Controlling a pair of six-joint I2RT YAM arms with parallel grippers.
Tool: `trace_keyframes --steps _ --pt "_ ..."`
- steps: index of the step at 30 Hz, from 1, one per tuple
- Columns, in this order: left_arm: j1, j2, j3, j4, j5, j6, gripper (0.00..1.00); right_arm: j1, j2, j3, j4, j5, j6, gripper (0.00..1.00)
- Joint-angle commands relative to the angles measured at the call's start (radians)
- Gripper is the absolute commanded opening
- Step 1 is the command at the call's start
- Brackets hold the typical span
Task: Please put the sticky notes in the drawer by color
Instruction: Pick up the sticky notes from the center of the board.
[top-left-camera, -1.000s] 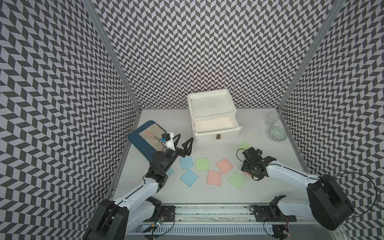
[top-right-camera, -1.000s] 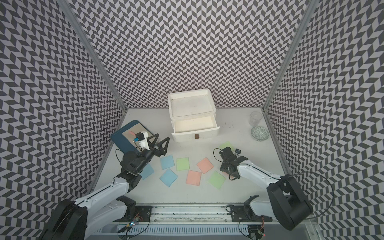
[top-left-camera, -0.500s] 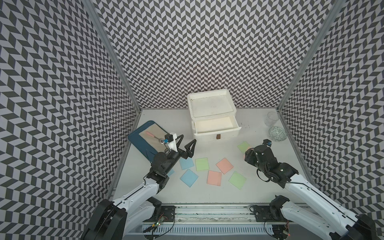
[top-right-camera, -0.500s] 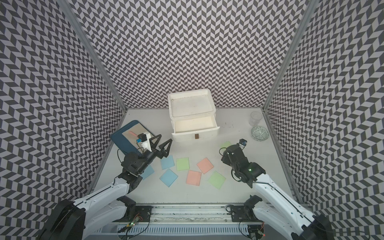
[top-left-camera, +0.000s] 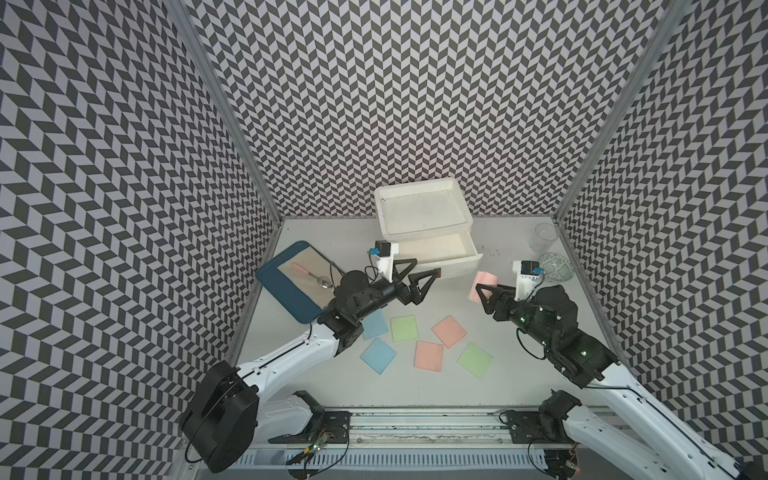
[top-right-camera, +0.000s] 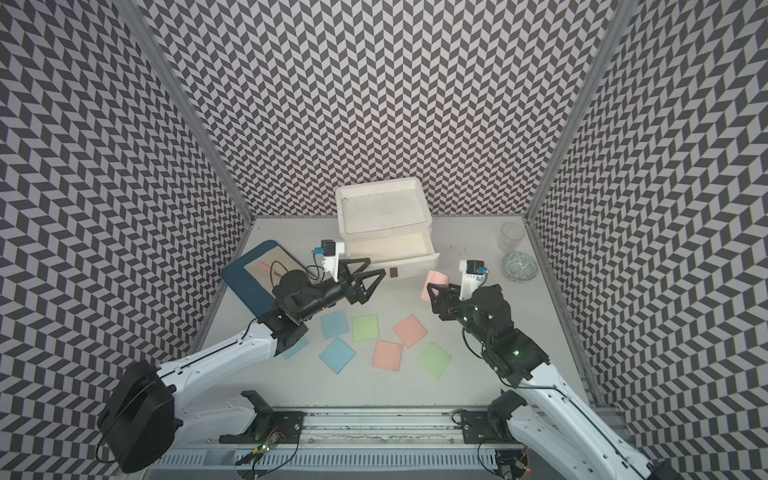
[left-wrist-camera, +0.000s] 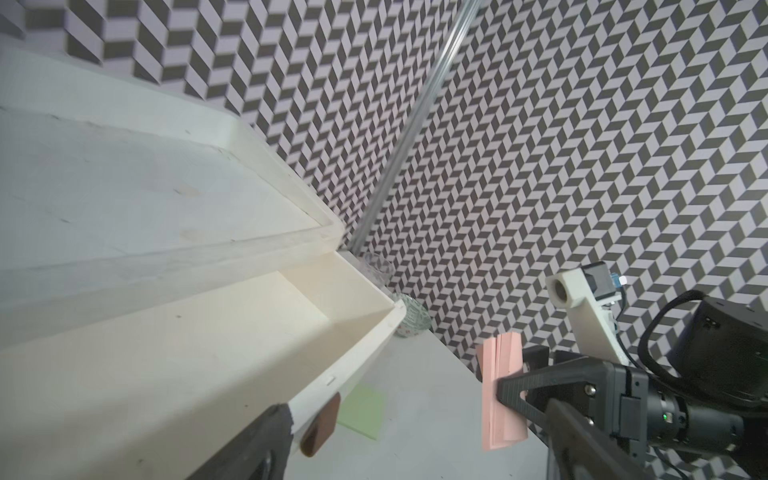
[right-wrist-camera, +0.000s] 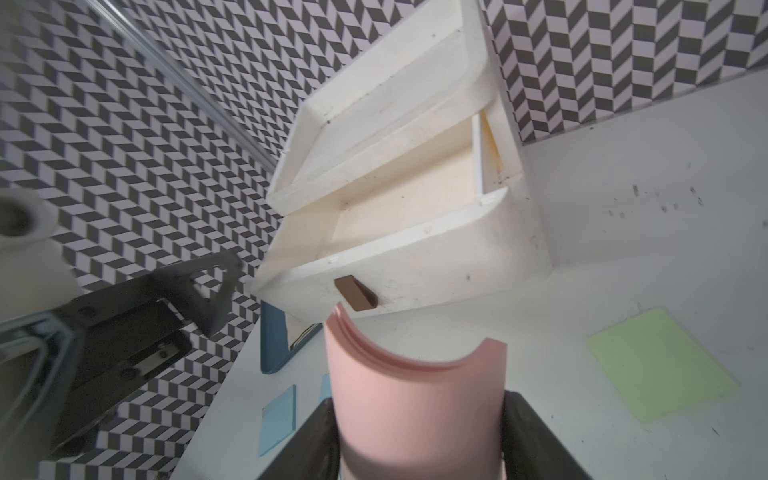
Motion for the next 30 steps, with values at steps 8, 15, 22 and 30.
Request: trace_keyframes --steps 8,15,22,30 --pt "-0.045 0.128 0.203 -0.134 0.290 -0.094 0.97 0.007 -0.004 0.021 0.182 -0.213 -0.104 0.62" --pt "-0.062 0.136 0.256 -0.185 0.298 -0.063 0.88 0.008 0.013 0.026 0.214 -0.258 -0.114 0.62" --pt "-0.076 0.195 0.294 -0.171 0.353 -0.084 0.72 0.008 0.021 0.019 0.245 -0.273 -0.121 0.62" --pt "-0.095 0.203 0.328 -0.183 0.360 -0.078 0.44 0.008 0.050 0.021 0.253 -0.278 -0.126 0.62"
